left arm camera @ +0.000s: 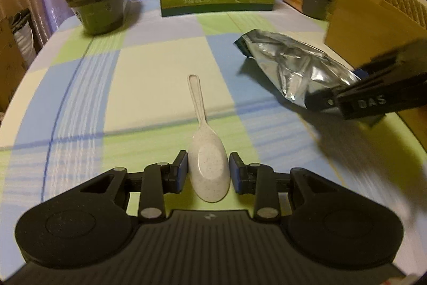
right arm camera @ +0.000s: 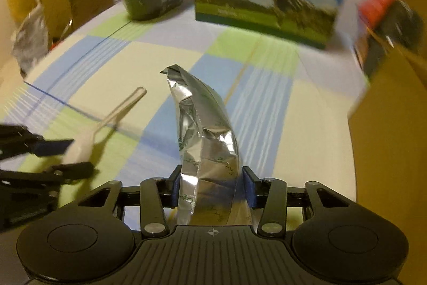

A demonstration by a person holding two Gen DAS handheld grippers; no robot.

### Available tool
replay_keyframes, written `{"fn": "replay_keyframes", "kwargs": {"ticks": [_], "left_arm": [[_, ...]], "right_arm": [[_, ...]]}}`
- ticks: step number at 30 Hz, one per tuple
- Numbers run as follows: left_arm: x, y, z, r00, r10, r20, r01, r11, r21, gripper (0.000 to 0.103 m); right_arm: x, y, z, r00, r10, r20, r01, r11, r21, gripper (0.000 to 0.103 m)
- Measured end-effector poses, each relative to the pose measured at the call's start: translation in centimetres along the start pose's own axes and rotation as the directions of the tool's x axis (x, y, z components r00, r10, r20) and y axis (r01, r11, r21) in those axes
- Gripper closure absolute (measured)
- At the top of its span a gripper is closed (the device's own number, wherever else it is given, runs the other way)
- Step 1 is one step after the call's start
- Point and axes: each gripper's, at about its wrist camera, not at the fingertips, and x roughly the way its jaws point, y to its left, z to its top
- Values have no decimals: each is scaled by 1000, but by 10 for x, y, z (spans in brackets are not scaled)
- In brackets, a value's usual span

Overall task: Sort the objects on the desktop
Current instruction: 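Grasp the white spoon with the left tool while the right tool grasps the silver foil bag, then lift the spoon and foil bag and carry them toward the cardboard box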

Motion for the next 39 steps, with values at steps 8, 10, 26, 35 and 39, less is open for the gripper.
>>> {"fn": "replay_keyframes", "kwargs": {"ticks": [8, 10, 26, 35, 39], "left_arm": [[-58, -45, -46, 999, -44, 3, 44, 999, 4, 75], [-73, -56, -60, 999, -45, 7, 45, 999, 4, 75], [-126, -87, -123, 1000, -11, 3, 11, 1000, 2, 74], [-121, -89, -120, 1000, -5, 4, 5, 1000, 0, 58], [-118, -88, -121, 1000, -19, -11, 19, 1000, -16, 57]], "right_arm": [[-78, 11, -80, 997, 68, -22, -64, 986, 154, 63], [-92, 14, -95, 997, 76, -28, -70, 983, 168, 63], [-160, 6, -167, 999, 35, 34, -42, 965, 259, 37], [-137, 28, -151, 997, 42, -69, -46, 998, -53, 25], [-121, 36, -142, 986, 64, -152, -82, 990, -112, 25]]}}
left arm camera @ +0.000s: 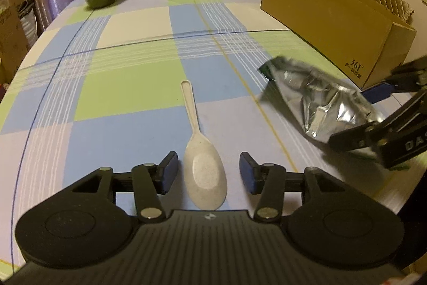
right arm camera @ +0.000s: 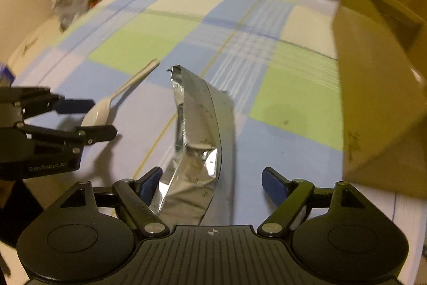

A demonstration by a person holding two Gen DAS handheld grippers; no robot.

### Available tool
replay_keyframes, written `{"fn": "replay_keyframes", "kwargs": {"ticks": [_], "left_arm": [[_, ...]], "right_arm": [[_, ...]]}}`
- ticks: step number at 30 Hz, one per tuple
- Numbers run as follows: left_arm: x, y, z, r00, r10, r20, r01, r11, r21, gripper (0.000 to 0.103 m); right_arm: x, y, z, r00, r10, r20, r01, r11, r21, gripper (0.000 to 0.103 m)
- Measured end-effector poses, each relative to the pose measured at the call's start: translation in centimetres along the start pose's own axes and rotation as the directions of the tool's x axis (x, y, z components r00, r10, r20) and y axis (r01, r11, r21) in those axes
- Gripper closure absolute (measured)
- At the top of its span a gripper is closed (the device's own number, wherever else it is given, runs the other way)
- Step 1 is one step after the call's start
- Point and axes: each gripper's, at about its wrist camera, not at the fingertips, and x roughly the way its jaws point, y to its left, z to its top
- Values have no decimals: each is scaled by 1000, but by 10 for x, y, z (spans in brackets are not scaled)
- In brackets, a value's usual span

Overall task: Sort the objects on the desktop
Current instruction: 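Lift the spoon and foil bag and carry them toward the cardboard box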

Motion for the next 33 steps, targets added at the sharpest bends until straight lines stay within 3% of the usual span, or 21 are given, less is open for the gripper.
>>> {"fn": "replay_keyframes", "kwargs": {"ticks": [4, 7, 12, 18, 20, 23, 25, 33], "left_arm": [[0, 3, -2, 1000, 1, 0, -1, 1000, -6, 52], [0, 3, -3, 1000, 3, 2, -3, 1000, -1, 52], [0, 5, -2, 1000, -3, 2, 3, 1000, -1, 52], [1, 4, 0, 1000, -7, -11, 7, 1000, 8, 53], [1, 3, 2, 1000, -3, -15, 3, 1000, 20, 54], [2, 1, 3, 1000, 3, -17, -3, 999, 39, 62], [2, 1, 4, 1000, 1, -17, 0, 999, 40, 74], [-6, -8, 1, 1000, 19, 12, -20, 996, 83, 76]], "right_arm": [[12, -7, 12, 999, 34, -22, -32, 997, 64, 24], [21, 0, 18, 998, -5, -63, 5, 1000, 3, 24], [32, 5, 20, 994, -6, -109, 1, 999, -53, 25], [28, 5, 21, 995, 3, -97, -9, 998, -59, 47], [27, 2, 21, 996, 11, -91, -15, 999, -45, 49], [26, 3, 21, 997, 1, -79, -5, 998, -58, 52], [26, 3, 21, 998, -1, -68, -3, 999, -51, 55], [15, 3, 12, 1000, -3, -5, 3, 1000, -6, 63]]}}
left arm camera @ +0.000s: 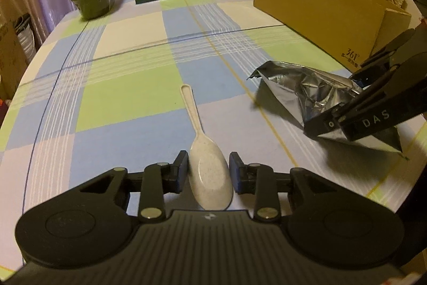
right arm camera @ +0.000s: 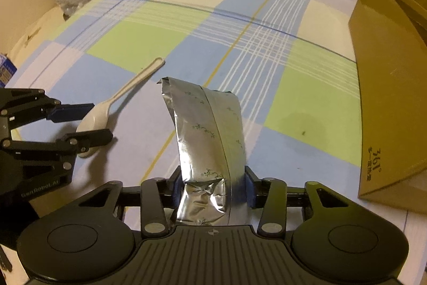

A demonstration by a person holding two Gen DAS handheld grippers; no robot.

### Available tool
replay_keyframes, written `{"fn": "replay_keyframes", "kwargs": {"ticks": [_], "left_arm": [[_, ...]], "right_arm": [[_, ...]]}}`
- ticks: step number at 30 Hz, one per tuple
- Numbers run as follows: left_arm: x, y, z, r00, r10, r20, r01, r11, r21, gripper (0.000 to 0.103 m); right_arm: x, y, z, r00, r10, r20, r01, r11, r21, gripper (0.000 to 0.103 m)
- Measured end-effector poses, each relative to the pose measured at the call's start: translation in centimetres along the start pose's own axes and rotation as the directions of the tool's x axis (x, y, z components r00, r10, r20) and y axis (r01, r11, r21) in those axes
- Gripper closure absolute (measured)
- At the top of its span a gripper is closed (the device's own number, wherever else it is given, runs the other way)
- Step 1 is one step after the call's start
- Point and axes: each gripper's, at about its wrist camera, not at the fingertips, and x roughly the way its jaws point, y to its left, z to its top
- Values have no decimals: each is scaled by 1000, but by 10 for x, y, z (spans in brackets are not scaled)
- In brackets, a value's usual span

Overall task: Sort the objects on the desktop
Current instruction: 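Lift the spoon and foil bag and carry them toward the cardboard box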

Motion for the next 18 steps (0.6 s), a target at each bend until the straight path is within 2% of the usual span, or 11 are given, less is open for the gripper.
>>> {"fn": "replay_keyframes", "kwargs": {"ticks": [18], "left_arm": [[-15, -1, 1, 998, -15, 56, 16, 1000, -19, 76]], "right_arm": [[-27, -3, -10, 997, 5, 82, -11, 997, 76, 63]]}}
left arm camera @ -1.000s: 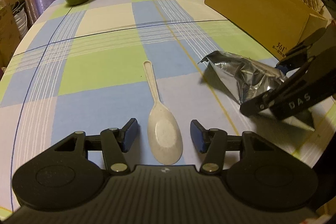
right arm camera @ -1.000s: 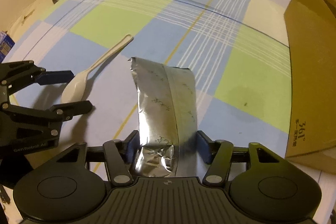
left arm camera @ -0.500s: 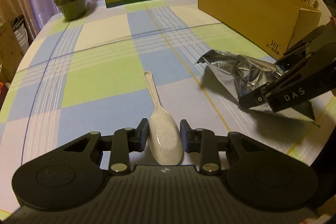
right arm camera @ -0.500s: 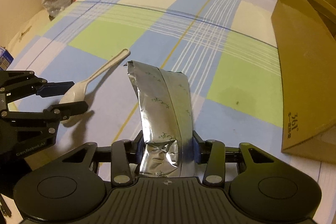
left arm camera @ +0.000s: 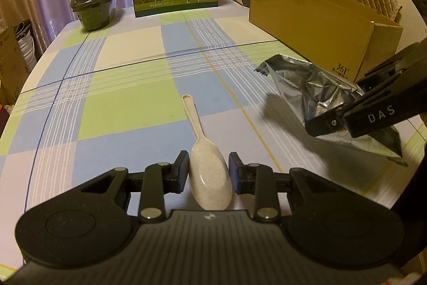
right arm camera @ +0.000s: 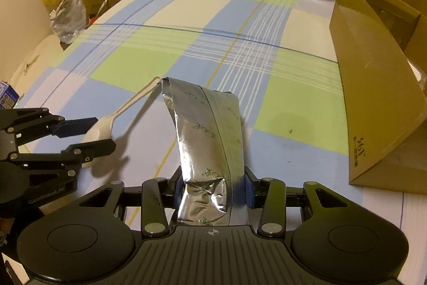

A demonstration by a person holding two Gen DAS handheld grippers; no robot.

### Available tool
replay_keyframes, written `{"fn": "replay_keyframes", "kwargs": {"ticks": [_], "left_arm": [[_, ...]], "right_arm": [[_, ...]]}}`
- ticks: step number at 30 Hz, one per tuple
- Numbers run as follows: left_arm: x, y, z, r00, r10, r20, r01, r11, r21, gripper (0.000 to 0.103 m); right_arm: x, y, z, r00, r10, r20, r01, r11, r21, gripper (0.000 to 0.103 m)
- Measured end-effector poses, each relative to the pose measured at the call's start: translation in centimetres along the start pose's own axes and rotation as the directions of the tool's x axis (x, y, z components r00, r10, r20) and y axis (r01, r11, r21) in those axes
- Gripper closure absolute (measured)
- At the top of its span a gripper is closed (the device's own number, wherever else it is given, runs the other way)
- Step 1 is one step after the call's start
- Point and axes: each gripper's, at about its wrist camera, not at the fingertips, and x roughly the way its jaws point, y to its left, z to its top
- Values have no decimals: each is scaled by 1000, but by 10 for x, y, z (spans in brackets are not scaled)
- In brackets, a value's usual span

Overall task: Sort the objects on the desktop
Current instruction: 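Lift the spoon and foil bag and carry them toward the cardboard box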

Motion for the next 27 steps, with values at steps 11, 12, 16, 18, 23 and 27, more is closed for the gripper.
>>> {"fn": "replay_keyframes", "kwargs": {"ticks": [11, 12, 16, 18, 23, 27], "left_arm": [[-2, 1, 5, 1000, -2, 13, 2, 1000, 5, 76], [-3, 0, 7, 1000, -2, 16, 2, 1000, 9, 76], [-7, -2, 15, 999, 0, 36, 0, 1000, 17, 76], [-10, -4, 20, 999, 2, 46, -3, 1000, 15, 76], [-20, -8, 29, 998, 9, 67, -9, 1000, -2, 76], [-29, -11, 37, 997, 15, 81, -14, 1000, -6, 76]], "right_arm": [[-6, -2, -1, 1000, -1, 18, 1, 1000, 14, 63], [-9, -2, 0, 1000, -4, 23, 3, 1000, 14, 63], [-18, -5, 4, 999, -10, 44, 10, 1000, 13, 63], [-23, -6, 6, 998, -12, 55, 11, 1000, 16, 63], [-37, -6, 10, 996, -12, 85, 10, 1000, 23, 63], [-49, -5, 16, 994, -12, 111, 9, 1000, 23, 63]]}}
